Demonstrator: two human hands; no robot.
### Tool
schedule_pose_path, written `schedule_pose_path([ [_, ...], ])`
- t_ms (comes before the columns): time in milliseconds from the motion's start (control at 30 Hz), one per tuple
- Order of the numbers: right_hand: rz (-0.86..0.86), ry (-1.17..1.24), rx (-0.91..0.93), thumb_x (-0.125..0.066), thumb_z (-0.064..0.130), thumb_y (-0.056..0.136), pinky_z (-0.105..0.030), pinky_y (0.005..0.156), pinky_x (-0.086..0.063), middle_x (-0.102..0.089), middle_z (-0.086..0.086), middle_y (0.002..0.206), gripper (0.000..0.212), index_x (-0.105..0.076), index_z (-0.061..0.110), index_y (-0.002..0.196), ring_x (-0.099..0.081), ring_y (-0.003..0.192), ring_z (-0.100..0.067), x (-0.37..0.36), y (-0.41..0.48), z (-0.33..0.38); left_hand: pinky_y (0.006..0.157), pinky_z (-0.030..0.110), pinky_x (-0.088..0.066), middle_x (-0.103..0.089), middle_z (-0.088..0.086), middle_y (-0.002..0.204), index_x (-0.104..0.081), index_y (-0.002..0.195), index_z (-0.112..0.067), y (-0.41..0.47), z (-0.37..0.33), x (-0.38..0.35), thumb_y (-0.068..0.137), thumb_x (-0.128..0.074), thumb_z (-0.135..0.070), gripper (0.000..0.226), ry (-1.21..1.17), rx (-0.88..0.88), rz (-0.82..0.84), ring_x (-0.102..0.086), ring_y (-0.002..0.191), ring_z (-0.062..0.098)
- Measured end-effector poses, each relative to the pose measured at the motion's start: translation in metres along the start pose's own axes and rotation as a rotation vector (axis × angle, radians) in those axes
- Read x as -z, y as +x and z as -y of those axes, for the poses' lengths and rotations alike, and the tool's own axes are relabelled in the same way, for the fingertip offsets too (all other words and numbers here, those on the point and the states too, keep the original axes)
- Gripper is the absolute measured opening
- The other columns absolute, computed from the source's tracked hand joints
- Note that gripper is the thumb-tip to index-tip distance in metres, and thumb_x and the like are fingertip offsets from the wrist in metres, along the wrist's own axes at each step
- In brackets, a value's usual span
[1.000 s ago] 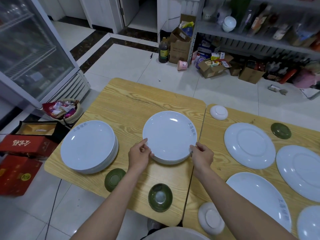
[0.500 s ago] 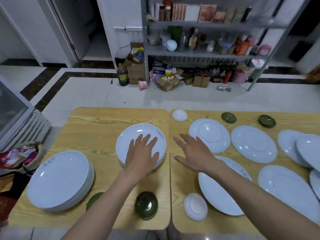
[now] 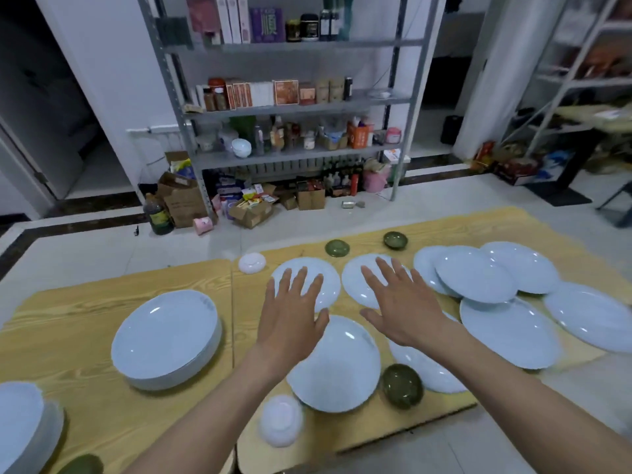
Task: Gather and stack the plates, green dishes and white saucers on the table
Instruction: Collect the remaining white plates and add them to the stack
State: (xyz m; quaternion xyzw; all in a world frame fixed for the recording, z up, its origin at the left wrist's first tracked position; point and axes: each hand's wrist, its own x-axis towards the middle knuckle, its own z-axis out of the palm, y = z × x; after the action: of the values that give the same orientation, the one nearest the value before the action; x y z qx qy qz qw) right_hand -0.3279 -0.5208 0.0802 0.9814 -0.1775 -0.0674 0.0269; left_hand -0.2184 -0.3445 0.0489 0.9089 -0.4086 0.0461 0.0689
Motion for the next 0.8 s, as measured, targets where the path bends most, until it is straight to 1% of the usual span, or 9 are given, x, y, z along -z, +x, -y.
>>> schedule_pose_path([
  [100,-0.023,-0.002,-0.046,-0.032,0.057,0.102,-0.051,0.122,-0.007,0.006,-0.008,0.167,0.077,0.005,0.022,0.159,0.005,0.153,-0.031,0.0,-0.036,-0.058,0.122,0.048,-0.007,-0.013,0.004,0.165,-0.017,0.157,-0.027,0.006,-0.065,0.0,0.101,-0.035,-0.049,0.063,-0.014,-0.034,-0.008,-0.006,0.152,0.028],
  [300,-0.04,0.047,-0.142,-0.031,0.057,0.102,-0.049,0.122,-0.005,0.008,-0.007,0.167,0.076,0.005,0.022,0.159,0.006,0.153,-0.029,-0.019,-0.108,-0.166,0.122,0.047,-0.007,-0.013,0.004,0.165,-0.015,0.157,-0.028,0.014,-0.191,-0.01,0.1,-0.035,-0.05,0.064,-0.003,-0.093,-0.024,-0.007,0.152,0.027],
  [400,-0.044,0.065,-0.193,-0.033,0.056,0.102,-0.048,0.123,-0.009,0.004,-0.009,0.167,0.077,0.003,0.021,0.159,0.003,0.153,-0.03,-0.029,-0.136,-0.209,0.122,0.048,-0.007,-0.012,0.004,0.165,-0.014,0.157,-0.028,0.014,-0.242,-0.021,0.1,-0.034,-0.051,0.065,-0.019,-0.13,0.01,-0.006,0.152,0.027],
  [467,-0.05,0.08,-0.225,-0.035,0.056,0.101,-0.047,0.122,-0.011,0.002,-0.008,0.167,0.077,0.002,0.021,0.159,0.002,0.153,-0.029,-0.036,-0.15,-0.231,0.123,0.048,-0.007,-0.013,0.004,0.165,-0.015,0.157,-0.028,0.016,-0.267,-0.026,0.1,-0.035,-0.052,0.065,-0.033,-0.154,0.028,-0.007,0.152,0.027],
  [600,-0.053,0.104,-0.275,-0.036,0.055,0.101,-0.047,0.121,-0.011,0.002,-0.008,0.167,0.077,0.002,0.02,0.159,0.002,0.153,-0.029,-0.046,-0.165,-0.27,0.122,0.047,-0.009,-0.015,0.005,0.165,-0.017,0.157,-0.028,0.034,-0.308,-0.034,0.1,-0.036,-0.051,0.065,-0.045,-0.198,0.022,-0.01,0.152,0.028],
  [800,-0.079,0.153,-0.289,-0.038,0.054,0.101,-0.047,0.121,-0.01,0.001,-0.01,0.167,0.077,0.001,0.02,0.159,0.002,0.153,-0.031,-0.053,-0.15,-0.321,0.122,0.047,-0.012,-0.014,0.005,0.165,-0.016,0.157,-0.027,0.076,-0.358,-0.052,0.1,-0.036,-0.051,0.065,-0.041,-0.238,0.027,-0.008,0.152,0.028],
])
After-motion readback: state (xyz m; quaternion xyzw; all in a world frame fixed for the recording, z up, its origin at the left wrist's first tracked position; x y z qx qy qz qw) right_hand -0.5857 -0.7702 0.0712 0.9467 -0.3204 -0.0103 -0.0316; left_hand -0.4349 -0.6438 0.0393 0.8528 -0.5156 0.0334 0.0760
